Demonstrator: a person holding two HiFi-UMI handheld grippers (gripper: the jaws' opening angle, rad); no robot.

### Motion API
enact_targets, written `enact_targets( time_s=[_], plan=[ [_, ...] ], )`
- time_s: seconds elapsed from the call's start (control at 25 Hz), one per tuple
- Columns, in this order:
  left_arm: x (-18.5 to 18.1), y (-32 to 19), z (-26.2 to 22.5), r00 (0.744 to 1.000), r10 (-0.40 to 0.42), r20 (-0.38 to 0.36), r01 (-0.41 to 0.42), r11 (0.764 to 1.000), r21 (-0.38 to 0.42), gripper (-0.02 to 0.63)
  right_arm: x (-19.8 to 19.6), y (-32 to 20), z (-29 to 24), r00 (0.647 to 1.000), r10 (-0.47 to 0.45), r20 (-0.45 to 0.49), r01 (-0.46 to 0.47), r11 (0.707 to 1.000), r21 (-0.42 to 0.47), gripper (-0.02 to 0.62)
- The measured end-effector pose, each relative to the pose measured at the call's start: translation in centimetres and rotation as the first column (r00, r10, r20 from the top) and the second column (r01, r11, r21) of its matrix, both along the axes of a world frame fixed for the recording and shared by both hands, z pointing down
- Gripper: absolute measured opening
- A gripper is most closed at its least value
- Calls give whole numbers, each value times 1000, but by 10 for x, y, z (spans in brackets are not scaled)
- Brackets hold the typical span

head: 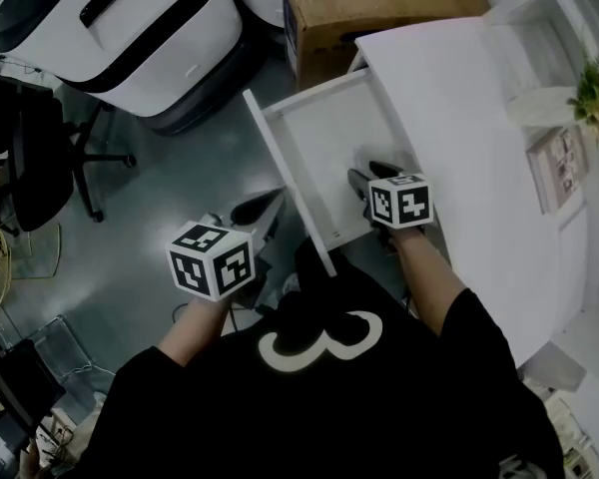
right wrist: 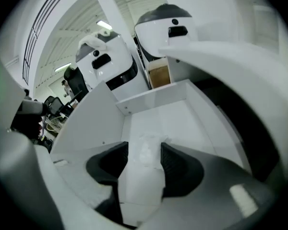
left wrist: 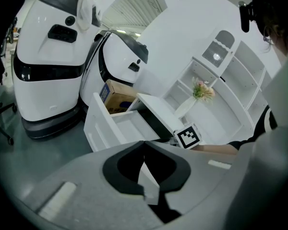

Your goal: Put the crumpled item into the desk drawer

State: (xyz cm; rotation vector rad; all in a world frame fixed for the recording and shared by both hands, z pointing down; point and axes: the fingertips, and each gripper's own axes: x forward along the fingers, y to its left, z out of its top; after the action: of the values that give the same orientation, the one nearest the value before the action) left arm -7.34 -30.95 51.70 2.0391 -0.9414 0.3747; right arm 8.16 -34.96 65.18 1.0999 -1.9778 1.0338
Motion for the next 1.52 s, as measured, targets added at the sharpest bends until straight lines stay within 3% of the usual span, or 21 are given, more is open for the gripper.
enact_targets(
  time_s=[0.32,0.4,0.56,0.68,0.84,1.16,1.52],
  plan=[
    [16,38,-47,998,56,-33,-52,994,92,11,0,38,-127,979,38,198,-84,970,230,139],
    [20,49,-61,996,72,-46,-66,991,116,11,-1,51,-158,965,31,262,-107,954,281,71],
    [28,66,-90,992,109,-56,-98,981,169,11,-7,78,-215,937,-23,350,-121,916,383,3],
    [36,78,-115,989,136,-61,-120,970,213,11,-11,97,-250,919,-74,387,-113,891,440,3],
    [45,90,-148,984,170,-54,-149,949,277,11,-7,120,-284,897,-97,430,-126,879,460,3],
    [52,101,-193,980,198,-28,-174,909,378,11,5,139,-327,889,-149,433,-124,831,542,3],
    [56,105,-209,979,200,-48,-164,899,406,11,0,154,-338,892,-205,403,-71,816,573,3]
  ],
)
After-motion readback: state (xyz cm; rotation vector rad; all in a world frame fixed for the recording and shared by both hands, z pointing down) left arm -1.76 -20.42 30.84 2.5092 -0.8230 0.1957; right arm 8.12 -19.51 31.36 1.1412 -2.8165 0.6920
